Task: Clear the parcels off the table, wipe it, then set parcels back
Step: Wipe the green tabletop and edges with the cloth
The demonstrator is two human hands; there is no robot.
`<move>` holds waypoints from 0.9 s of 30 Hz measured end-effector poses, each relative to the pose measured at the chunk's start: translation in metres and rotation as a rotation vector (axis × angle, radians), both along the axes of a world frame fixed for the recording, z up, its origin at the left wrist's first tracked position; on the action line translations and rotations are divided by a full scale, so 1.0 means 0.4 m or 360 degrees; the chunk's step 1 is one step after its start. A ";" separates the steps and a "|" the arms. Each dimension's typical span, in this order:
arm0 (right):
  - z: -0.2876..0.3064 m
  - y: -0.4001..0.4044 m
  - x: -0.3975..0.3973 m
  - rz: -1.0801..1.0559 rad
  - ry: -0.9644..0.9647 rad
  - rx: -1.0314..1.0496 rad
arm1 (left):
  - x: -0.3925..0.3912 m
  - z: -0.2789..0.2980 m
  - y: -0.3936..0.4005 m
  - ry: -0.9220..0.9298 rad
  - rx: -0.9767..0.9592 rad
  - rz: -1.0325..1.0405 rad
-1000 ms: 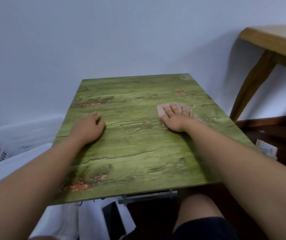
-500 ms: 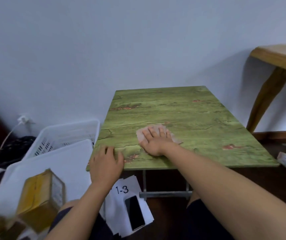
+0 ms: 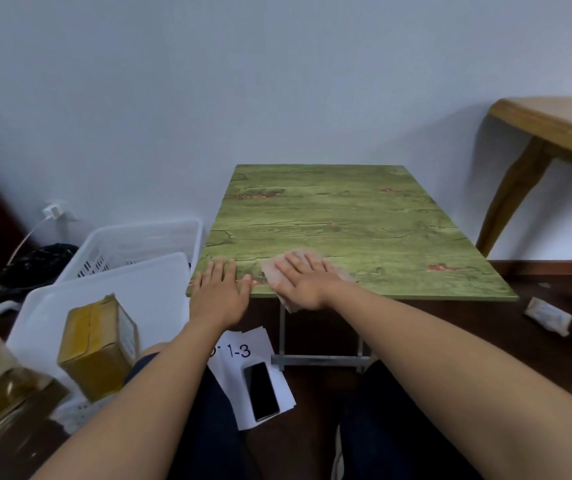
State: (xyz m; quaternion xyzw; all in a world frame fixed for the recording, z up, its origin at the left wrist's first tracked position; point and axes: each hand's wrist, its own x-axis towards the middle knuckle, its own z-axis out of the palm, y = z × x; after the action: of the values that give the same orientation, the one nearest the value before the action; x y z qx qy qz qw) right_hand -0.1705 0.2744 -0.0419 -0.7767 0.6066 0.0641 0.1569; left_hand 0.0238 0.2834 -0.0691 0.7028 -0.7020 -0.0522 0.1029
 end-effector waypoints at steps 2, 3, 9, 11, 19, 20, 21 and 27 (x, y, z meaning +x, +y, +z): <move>0.001 0.006 -0.048 -0.0068 0.0008 -0.0013 | 0.002 -0.003 0.005 0.0017 -0.0046 -0.0003; 0.001 0.009 -0.072 -0.0109 0.0010 -0.0013 | 0.000 -0.007 0.011 0.0035 -0.0089 -0.0010; -0.009 0.032 -0.112 -0.0251 -0.0009 -0.0031 | 0.000 -0.024 0.017 0.0207 -0.0285 0.0002; -0.012 0.032 -0.095 -0.0283 -0.0038 -0.0047 | 0.003 -0.028 0.008 0.0267 -0.0326 0.0013; -0.014 -0.015 0.022 -0.0136 -0.0067 -0.0053 | 0.020 -0.011 0.000 0.0738 -0.0810 0.0311; -0.017 -0.026 0.048 -0.0088 -0.0068 -0.0058 | 0.035 -0.010 -0.003 0.0781 -0.0829 0.0401; -0.019 -0.033 0.071 -0.0044 -0.0069 -0.0065 | 0.047 -0.008 -0.007 0.0855 -0.0814 0.0489; -0.029 -0.060 0.239 0.0246 -0.0098 -0.0093 | 0.141 0.003 -0.035 0.1956 -0.0326 0.0986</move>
State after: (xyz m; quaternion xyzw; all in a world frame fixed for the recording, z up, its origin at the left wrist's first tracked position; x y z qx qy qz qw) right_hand -0.0751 0.2505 -0.0535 -0.8271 0.5413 0.0344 0.1473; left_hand 0.0803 0.2695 -0.0680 0.7006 -0.2851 -0.3422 0.5575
